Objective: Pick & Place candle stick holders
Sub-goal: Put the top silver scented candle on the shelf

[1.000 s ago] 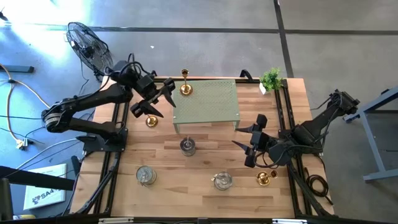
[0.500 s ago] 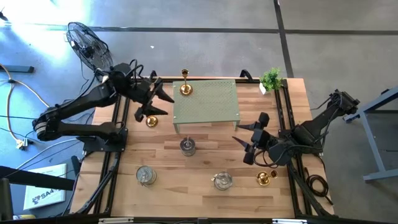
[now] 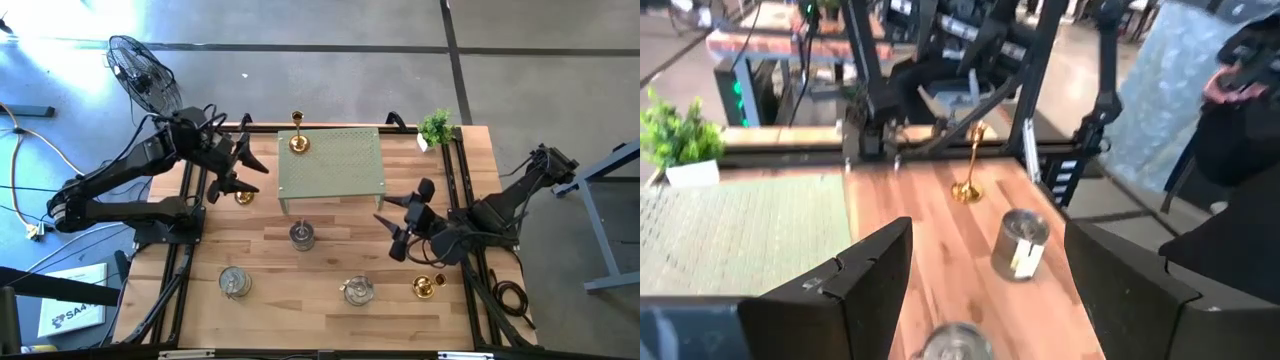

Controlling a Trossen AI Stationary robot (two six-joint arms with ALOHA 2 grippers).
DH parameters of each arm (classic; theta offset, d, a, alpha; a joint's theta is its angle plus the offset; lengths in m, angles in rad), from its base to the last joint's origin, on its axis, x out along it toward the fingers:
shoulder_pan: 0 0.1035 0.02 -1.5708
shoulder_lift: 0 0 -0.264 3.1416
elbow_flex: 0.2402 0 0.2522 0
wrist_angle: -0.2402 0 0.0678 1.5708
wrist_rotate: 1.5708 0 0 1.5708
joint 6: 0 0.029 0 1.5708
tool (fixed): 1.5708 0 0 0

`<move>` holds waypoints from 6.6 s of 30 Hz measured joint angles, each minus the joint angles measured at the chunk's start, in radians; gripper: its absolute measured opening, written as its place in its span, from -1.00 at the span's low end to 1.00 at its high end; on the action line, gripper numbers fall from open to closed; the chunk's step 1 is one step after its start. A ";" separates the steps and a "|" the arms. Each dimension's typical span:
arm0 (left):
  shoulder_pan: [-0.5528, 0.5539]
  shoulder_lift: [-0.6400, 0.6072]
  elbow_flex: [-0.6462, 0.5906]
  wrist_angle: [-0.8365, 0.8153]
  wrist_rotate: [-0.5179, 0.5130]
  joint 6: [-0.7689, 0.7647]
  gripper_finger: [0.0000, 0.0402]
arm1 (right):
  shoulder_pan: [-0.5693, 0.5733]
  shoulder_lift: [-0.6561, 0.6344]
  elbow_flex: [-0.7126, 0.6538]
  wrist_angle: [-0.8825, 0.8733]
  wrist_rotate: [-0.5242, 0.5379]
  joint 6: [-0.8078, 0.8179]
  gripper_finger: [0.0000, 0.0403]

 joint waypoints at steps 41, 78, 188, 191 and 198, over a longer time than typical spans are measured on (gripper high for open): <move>-0.345 -0.005 0.000 -0.038 -0.668 0.182 0.28 | -0.007 0.072 0.000 0.032 -0.078 0.026 0.01; -0.344 -0.004 0.000 -0.102 -0.872 0.100 0.89 | -0.006 0.072 0.000 0.047 -0.085 0.019 0.01; -0.613 0.539 -0.382 0.525 -0.744 -0.162 0.89 | -0.006 0.085 0.000 0.060 -0.133 0.026 0.01; -0.613 0.539 -0.382 0.536 -0.744 -0.162 0.89 | -0.006 0.087 0.000 0.060 -0.133 0.026 0.01; -0.613 0.539 -0.382 0.586 -0.750 -0.159 0.89 | -0.006 0.119 0.000 0.061 -0.132 0.022 0.01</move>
